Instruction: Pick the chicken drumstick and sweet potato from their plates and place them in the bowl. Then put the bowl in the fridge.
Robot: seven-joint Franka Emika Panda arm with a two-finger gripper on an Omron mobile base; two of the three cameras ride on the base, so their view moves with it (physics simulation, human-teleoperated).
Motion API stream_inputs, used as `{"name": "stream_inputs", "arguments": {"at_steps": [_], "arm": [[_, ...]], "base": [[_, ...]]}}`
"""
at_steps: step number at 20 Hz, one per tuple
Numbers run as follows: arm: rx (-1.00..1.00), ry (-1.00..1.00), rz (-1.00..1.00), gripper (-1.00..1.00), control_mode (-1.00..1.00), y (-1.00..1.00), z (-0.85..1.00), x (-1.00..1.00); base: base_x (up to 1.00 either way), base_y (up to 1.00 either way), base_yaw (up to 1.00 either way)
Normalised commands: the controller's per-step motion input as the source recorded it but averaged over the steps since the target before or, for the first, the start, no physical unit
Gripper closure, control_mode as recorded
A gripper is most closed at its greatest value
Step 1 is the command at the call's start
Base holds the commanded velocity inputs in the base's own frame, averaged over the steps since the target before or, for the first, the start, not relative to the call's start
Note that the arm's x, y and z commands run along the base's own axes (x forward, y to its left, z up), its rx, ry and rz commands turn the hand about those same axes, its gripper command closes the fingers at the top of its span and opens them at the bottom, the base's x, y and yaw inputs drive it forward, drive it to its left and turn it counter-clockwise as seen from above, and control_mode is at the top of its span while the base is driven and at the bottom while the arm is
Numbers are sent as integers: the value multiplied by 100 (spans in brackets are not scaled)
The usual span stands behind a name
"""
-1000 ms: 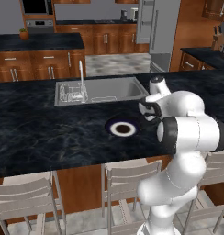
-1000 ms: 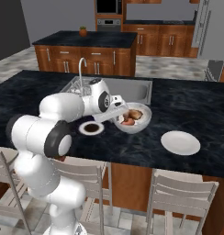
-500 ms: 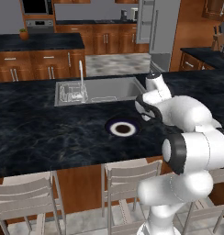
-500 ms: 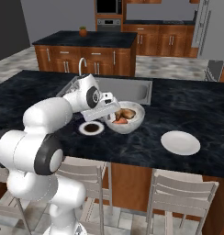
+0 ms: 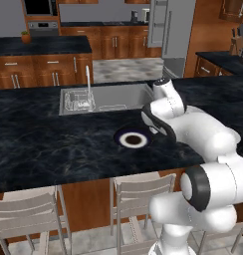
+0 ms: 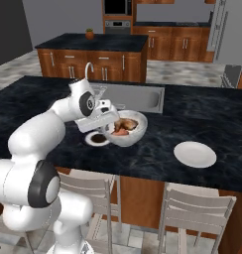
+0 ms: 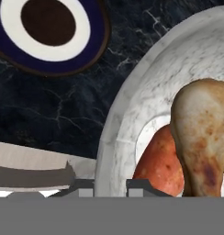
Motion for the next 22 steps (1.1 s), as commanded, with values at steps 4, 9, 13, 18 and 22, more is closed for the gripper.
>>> {"name": "stream_inputs", "arguments": {"at_steps": [4,9,13,18,22], "arm": [[0,0,-9,100,-100,30,7,-36],[0,-5,-5,100,-100,25,1,-17],[-1,0,0,100,-100,0,1,2],[0,0,0,100,-100,0,0,0],[0,0,0,100,-100,0,0,0]], "base": [[0,0,0],[0,0,0],[0,0,0],[0,0,0],[0,0,0]]}}
